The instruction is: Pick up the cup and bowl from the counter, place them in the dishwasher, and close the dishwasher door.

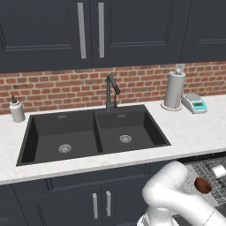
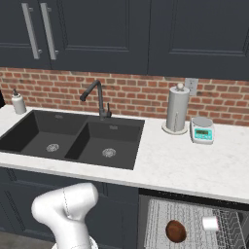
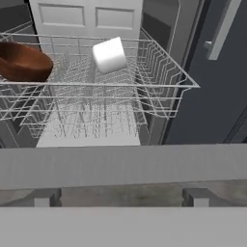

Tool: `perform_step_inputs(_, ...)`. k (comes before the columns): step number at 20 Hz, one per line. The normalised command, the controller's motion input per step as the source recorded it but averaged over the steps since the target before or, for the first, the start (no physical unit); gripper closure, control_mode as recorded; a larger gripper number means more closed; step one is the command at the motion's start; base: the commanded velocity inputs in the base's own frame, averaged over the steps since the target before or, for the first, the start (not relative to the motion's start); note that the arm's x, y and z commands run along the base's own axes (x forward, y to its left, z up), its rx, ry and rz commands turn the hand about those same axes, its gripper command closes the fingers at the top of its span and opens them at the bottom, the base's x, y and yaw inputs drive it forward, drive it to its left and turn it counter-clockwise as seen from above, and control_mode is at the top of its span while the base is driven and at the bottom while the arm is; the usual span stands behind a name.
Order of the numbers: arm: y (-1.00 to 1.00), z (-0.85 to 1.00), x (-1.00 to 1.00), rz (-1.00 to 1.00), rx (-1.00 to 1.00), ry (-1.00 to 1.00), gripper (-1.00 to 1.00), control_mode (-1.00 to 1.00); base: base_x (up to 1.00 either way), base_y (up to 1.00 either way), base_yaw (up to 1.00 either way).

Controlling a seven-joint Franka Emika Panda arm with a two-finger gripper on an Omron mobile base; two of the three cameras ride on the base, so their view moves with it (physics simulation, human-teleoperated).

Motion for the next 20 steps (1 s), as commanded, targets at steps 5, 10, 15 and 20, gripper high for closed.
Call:
perform_step_inputs(5,0.0,-0.42,-0.65,0.0,0.03,-0.01,-1.0,-1.0,0.0,0.0,0.0)
perform_step_inputs(10,0.0,-0.23,-0.76,0.0,0.02,-0.05,-1.0,-1.0,0.0,0.0,0.0)
perform_step_inputs(15,0.02,-0.01,-0.9,0.01,0.0,-0.18,-1.0,-1.0,0.0,0.0,0.0)
perform_step_inputs(20,0.0,-0.22,-0.66,0.0,0.0,-0.11,-1.0,-1.0,0.0,0.0,0.0)
